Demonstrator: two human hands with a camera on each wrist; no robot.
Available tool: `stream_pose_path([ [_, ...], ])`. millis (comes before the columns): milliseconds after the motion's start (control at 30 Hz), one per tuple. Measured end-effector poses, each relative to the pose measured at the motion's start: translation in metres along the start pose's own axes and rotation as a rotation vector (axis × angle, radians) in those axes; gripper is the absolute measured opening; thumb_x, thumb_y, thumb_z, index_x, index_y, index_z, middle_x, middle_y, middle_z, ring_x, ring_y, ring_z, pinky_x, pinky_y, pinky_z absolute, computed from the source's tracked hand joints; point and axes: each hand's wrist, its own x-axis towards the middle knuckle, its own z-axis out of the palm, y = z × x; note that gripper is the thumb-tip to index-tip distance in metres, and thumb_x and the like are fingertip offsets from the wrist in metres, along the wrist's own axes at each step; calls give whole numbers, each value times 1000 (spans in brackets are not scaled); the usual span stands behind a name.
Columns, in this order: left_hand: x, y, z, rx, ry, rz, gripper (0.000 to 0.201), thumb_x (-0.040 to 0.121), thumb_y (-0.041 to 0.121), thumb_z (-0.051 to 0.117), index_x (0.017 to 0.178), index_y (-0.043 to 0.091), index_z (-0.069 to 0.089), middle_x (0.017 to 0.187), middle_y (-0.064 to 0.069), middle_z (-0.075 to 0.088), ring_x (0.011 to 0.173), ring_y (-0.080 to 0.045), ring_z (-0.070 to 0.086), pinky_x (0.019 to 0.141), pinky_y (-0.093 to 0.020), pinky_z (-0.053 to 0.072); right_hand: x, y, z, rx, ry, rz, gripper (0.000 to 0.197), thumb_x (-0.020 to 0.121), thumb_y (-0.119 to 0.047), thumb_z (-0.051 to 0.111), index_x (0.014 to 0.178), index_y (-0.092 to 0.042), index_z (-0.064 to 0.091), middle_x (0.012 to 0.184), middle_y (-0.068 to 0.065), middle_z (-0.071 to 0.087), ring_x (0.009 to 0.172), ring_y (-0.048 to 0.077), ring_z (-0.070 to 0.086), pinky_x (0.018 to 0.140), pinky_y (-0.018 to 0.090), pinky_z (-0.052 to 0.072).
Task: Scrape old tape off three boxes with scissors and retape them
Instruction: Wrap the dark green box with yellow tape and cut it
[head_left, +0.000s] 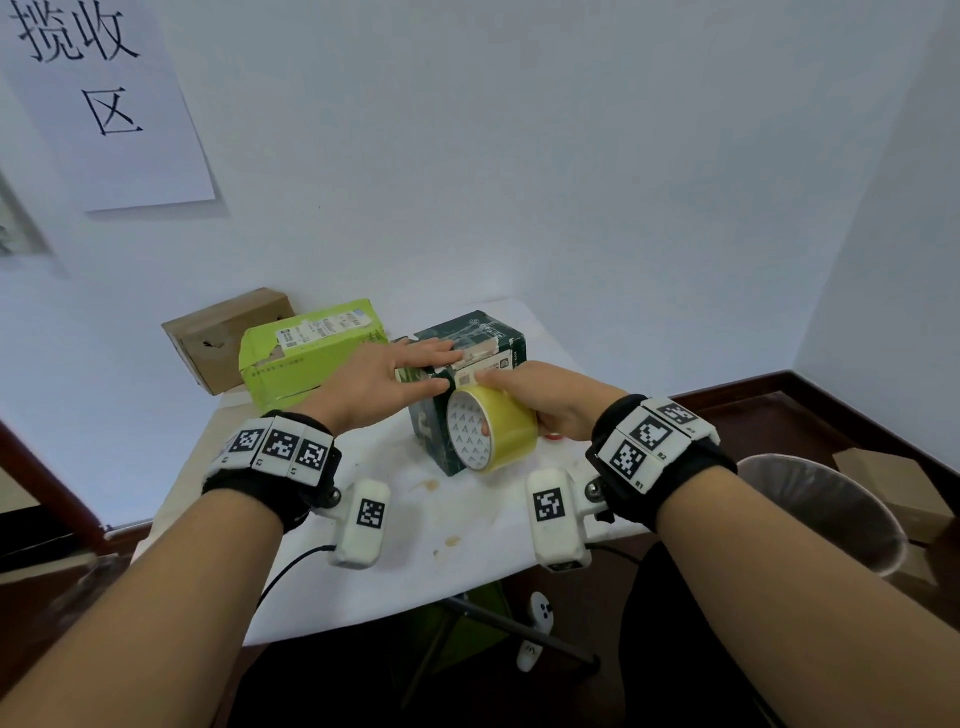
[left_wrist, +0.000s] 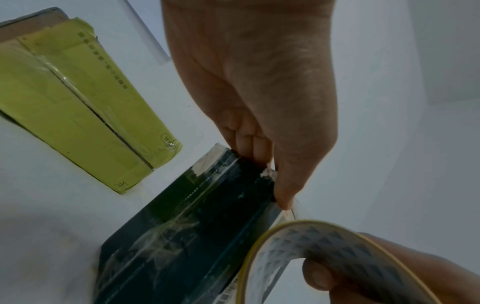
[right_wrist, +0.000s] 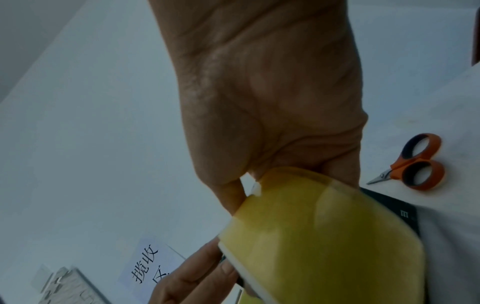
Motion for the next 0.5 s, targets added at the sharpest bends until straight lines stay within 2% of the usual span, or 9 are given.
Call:
stream_pose_path([
  [67, 0, -1, 2, -11, 16, 4, 37, 85, 27, 71, 119, 38, 64, 135, 17, 53, 122, 17, 37, 96, 7, 19, -1, 0, 1, -20, 11, -11, 32, 98, -39, 47, 118, -16, 52, 83, -2, 58, 68, 10, 55, 48, 20, 40],
  [167, -1, -2, 3, -13, 20, 17, 37, 85, 25, 72, 118, 38, 65, 135, 14, 54, 125, 12, 40, 98, 4, 20, -4, -4, 4, -68, 29, -6, 29, 99, -39, 45, 117, -17, 52, 78, -2, 56, 63, 10, 52, 45, 19, 38],
  [300, 0, -2, 2, -6, 12, 23, 37, 84, 25, 72, 118, 40, 64, 135, 16, 54, 126, 12, 40, 100, 3, 20, -2, -12, 5, -134, 38, 27, 33, 100, -38, 43, 119, -12, 50, 79, 2, 54, 65, 16, 51, 53, 26, 41],
  [367, -1, -2, 1, 8, -3, 24, 38, 85, 26, 72, 120, 38, 64, 135, 17, 53, 126, 14, 38, 101, 3, 20, 1, -13, 8, -190, 43, 44, 43, 99, -40, 41, 127, -7, 48, 95, 9, 61, 78, 24, 58, 66, 32, 49],
  [400, -1, -2, 0, 16, -13, 23, 39, 85, 27, 72, 121, 39, 63, 135, 18, 53, 126, 16, 37, 101, 3, 20, 3, -12, 9, -235, 43, 48, 50, 99, -42, 41, 132, -5, 45, 110, 13, 62, 92, 29, 61, 78, 36, 52],
  [433, -2, -2, -1, 22, -24, 20, 39, 85, 28, 71, 121, 39, 63, 136, 19, 52, 125, 17, 37, 101, 2, 20, 6, -10, 11, -279, 45, 48, 55, 99, -44, 39, 135, -4, 43, 123, 16, 59, 106, 31, 59, 91, 39, 50],
  [500, -2, 0, -2, 35, -44, 7, 40, 85, 29, 71, 122, 40, 62, 137, 19, 52, 125, 18, 36, 104, -3, 21, 9, -7, 14, -314, 44, 49, 59, 98, -46, 38, 138, -2, 41, 133, 18, 53, 118, 33, 55, 102, 42, 44],
])
